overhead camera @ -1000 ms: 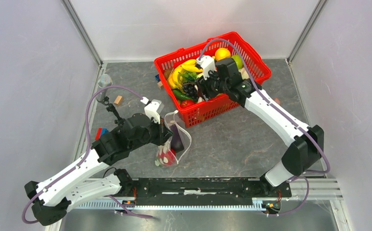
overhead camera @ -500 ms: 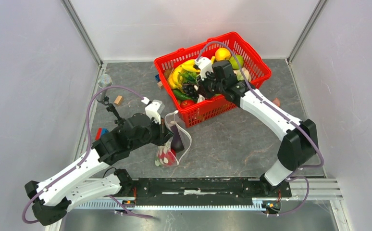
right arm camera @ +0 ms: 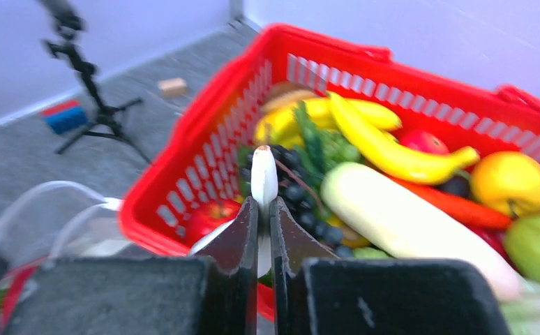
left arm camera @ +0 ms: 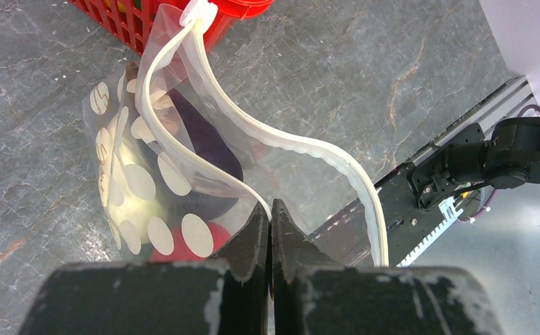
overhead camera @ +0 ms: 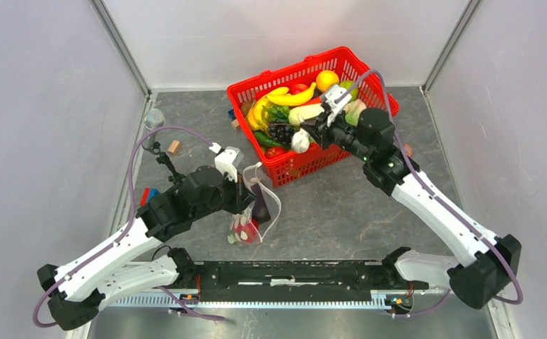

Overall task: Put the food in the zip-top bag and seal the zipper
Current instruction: Pick up the fake vegetable from the bin, then place the fake vegetable in the zipper food storage bag.

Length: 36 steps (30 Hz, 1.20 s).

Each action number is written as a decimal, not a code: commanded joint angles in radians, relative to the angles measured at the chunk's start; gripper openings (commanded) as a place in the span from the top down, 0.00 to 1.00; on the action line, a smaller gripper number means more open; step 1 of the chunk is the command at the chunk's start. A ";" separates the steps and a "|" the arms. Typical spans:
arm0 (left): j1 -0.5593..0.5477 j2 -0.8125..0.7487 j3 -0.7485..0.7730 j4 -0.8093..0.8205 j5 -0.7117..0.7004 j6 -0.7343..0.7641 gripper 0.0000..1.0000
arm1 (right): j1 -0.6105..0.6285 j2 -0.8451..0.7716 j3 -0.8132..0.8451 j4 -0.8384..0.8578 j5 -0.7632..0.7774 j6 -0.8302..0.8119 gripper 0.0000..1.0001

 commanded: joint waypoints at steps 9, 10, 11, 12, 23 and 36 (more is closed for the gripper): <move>0.004 0.021 0.015 0.069 0.012 -0.006 0.97 | 0.207 -0.168 -0.319 0.389 -0.251 0.173 1.00; 0.005 0.026 0.016 0.071 0.012 -0.006 0.96 | 0.232 -0.168 -0.329 0.398 -0.238 0.167 1.00; 0.004 0.031 0.017 0.072 0.012 -0.006 0.96 | 0.261 -0.166 -0.335 0.405 -0.220 0.160 1.00; 0.004 0.034 0.019 0.071 0.012 -0.008 0.97 | 0.287 -0.163 -0.338 0.408 -0.204 0.153 1.00; 0.004 0.004 0.063 -0.012 -0.053 -0.007 0.97 | 0.438 -0.054 -0.301 0.318 -0.002 0.067 0.97; 0.004 -0.058 0.085 -0.141 -0.162 -0.001 0.97 | 0.466 -0.040 -0.229 0.257 0.059 0.020 0.34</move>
